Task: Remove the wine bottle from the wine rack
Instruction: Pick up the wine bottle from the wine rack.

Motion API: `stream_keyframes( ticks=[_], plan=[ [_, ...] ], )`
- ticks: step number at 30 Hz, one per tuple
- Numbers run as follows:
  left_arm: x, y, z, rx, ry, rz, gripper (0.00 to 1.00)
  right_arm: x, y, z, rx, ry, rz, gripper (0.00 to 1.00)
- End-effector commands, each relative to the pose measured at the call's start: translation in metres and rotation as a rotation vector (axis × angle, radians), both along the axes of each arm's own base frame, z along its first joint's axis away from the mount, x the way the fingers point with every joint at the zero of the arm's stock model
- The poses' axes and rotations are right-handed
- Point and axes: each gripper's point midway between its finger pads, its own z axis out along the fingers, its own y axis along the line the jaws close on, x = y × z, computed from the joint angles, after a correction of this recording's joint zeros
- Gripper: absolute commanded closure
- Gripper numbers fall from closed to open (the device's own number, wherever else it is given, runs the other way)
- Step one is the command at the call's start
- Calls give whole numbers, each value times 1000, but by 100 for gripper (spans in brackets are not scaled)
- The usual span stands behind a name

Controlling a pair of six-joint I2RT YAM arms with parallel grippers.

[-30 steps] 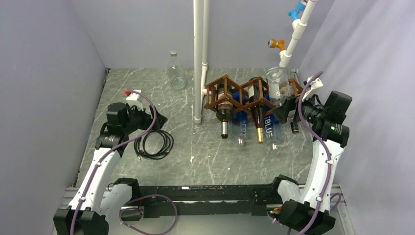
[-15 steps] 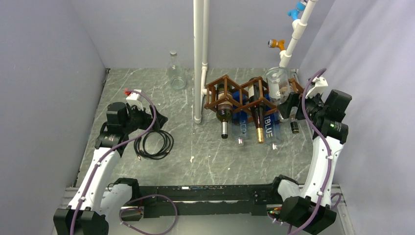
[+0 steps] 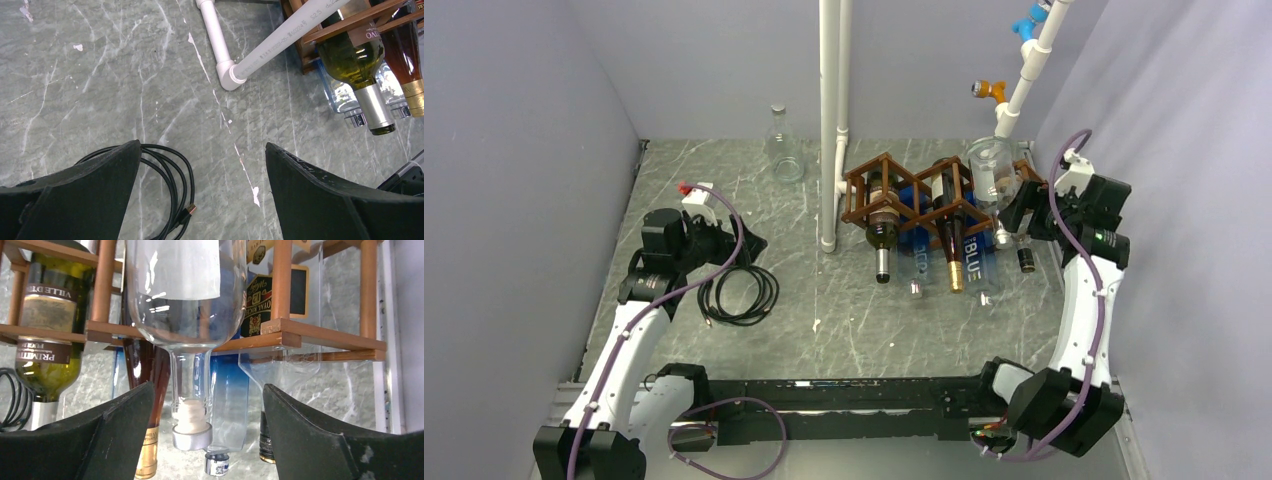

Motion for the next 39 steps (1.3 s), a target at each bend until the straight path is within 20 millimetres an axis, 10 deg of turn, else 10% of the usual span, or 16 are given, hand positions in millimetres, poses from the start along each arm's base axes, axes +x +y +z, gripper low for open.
stream_keyframes(
  ticks=[1, 39],
  plan=[
    [3, -5, 20, -22, -39, -18, 1, 10, 0, 2, 0, 20, -13, 19],
    [4, -4, 17, -17, -26, -15, 0, 27, 30, -55, 98, 179, 74, 46]
  ],
)
